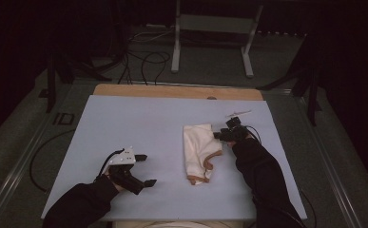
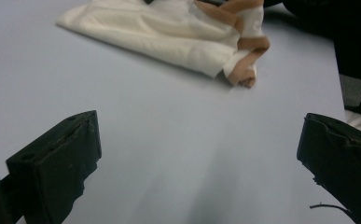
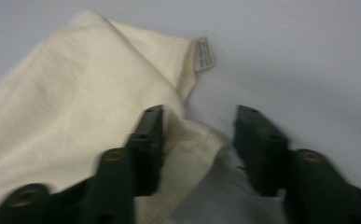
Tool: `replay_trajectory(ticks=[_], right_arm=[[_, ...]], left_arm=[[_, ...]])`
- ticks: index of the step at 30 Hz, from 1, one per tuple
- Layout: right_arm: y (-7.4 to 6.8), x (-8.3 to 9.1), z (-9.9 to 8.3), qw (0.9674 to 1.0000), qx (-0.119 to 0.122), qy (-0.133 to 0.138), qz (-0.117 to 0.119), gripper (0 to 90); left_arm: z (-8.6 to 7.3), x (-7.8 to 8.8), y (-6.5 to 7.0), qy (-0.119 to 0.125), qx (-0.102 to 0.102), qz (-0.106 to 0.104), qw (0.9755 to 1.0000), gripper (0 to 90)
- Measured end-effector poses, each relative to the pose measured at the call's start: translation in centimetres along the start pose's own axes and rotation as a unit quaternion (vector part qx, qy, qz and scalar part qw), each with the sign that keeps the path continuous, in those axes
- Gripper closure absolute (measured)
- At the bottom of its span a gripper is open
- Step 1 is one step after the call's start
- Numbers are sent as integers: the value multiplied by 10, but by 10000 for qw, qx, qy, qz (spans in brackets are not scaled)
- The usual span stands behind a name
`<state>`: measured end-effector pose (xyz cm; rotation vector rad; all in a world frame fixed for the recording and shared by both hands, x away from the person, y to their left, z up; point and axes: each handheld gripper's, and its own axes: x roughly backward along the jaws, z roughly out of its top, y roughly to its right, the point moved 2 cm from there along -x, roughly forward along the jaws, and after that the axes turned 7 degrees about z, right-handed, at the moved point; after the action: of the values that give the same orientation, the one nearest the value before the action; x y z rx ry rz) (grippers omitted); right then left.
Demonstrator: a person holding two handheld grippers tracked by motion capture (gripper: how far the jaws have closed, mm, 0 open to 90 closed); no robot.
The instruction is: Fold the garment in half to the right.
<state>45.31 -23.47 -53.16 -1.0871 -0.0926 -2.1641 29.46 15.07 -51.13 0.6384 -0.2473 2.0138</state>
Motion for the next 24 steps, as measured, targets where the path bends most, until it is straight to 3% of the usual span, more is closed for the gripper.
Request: replay_trajectory(ticks=[6,8,13,18,24], right_arm=[[-4,1,0,9991,314,-155,-231,833],[-6,0,1,9989,361,-164,-252,864],[-12,9,12,9968,629,97,-477,875],[-16,22,28,9948,753,425,-535,876],[-14,22,42,9941,802,444,-579,875]], left_arm=[[-13,10,-5,58,189,85,9998,6],[-16,12,-6,79,220,125,9996,6],[-17,16,-10,236,259,274,9990,6],[-19,16,-14,320,261,449,9981,6],[-20,19,-17,499,215,643,9965,6]])
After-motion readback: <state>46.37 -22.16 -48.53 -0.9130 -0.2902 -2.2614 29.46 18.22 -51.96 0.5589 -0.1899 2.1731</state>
